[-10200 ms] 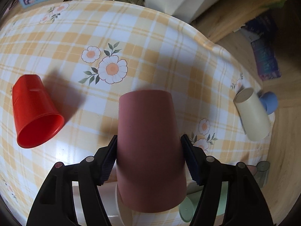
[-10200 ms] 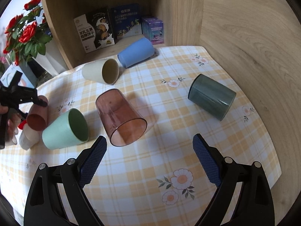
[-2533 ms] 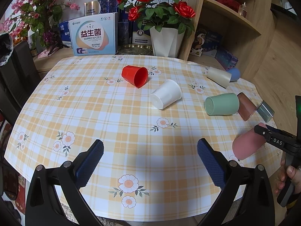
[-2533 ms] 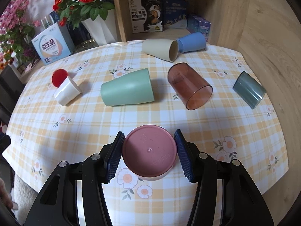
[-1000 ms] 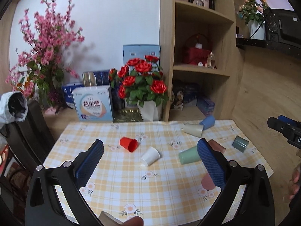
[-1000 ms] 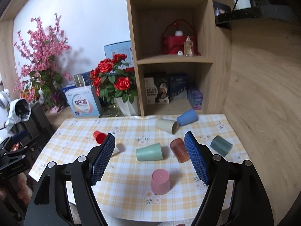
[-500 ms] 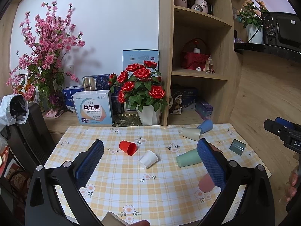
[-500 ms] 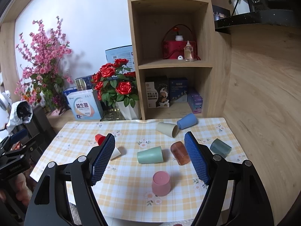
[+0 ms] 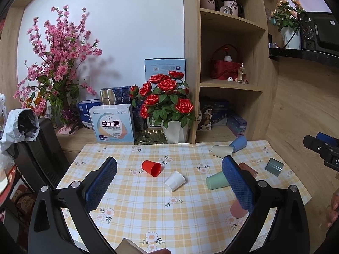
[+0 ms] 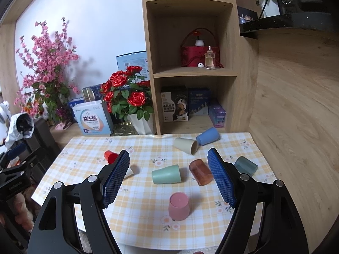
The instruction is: Flip cup upside down
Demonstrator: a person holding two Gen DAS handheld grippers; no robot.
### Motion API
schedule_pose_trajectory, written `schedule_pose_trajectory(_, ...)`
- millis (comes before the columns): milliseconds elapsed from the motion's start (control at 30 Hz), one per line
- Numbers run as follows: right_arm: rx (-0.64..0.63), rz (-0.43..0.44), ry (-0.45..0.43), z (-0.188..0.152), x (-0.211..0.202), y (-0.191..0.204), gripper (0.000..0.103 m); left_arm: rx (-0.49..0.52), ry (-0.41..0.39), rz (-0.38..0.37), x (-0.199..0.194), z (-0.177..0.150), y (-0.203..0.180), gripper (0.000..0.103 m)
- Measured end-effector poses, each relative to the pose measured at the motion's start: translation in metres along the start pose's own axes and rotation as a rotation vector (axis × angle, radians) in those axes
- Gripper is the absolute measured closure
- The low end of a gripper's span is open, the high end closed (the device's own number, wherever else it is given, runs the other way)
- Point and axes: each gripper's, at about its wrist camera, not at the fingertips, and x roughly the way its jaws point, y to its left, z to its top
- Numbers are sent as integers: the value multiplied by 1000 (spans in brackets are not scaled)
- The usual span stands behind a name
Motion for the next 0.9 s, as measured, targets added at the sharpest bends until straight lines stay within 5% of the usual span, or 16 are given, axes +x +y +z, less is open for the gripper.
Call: schedule_pose_trajectory(900, -1, -5, -1, -1, 2, -1, 29, -4, 5, 32, 0, 0, 0, 6)
